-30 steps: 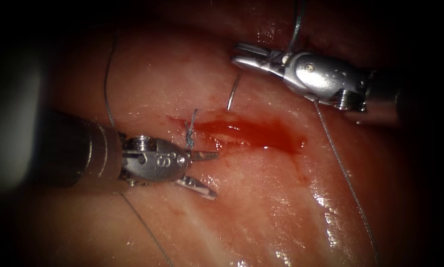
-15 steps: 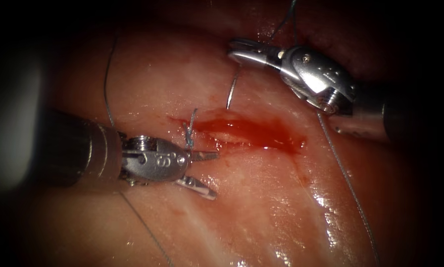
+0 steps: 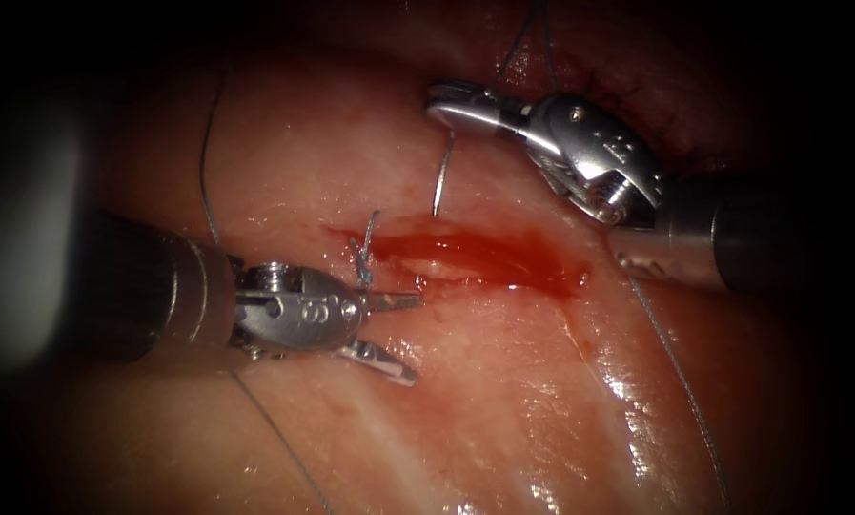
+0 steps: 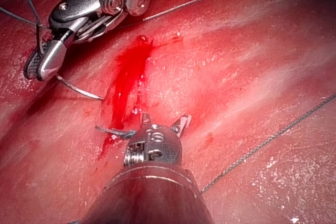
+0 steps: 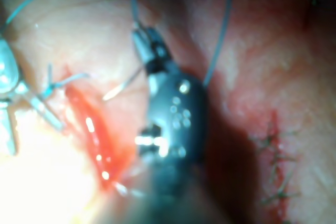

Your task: Wound Closure

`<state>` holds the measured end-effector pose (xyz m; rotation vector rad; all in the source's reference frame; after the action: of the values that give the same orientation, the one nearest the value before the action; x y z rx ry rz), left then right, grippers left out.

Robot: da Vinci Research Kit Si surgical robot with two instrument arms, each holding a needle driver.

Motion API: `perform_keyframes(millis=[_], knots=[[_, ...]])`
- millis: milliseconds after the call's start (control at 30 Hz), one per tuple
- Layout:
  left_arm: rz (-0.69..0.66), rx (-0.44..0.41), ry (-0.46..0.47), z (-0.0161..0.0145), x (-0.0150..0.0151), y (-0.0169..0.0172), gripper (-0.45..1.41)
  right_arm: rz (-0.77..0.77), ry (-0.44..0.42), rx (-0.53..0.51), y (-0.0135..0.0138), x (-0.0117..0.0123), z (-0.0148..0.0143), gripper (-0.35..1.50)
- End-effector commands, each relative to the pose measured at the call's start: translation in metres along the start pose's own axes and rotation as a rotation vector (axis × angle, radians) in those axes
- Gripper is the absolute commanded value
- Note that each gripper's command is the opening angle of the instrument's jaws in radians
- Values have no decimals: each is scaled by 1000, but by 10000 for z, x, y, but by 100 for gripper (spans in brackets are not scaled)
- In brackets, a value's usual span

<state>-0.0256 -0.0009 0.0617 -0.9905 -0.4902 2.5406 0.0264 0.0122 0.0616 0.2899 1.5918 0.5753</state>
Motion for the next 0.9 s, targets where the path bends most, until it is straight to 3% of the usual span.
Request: perform_keyframes(millis=[33, 467, 633, 900], knots=[[-2, -4, -1, 9, -4, 4, 32, 7, 1, 4, -1, -8, 6, -35], [-1, -1, -2, 8, -4, 4, 32, 56, 3, 27, -5, -13, 5, -35], [-1, -2, -2, 7, -5, 4, 32, -1, 10, 4, -2, -12, 5, -35], [0, -3, -2, 7, -5, 4, 32, 206, -2, 44, -11, -18, 5, -35]])
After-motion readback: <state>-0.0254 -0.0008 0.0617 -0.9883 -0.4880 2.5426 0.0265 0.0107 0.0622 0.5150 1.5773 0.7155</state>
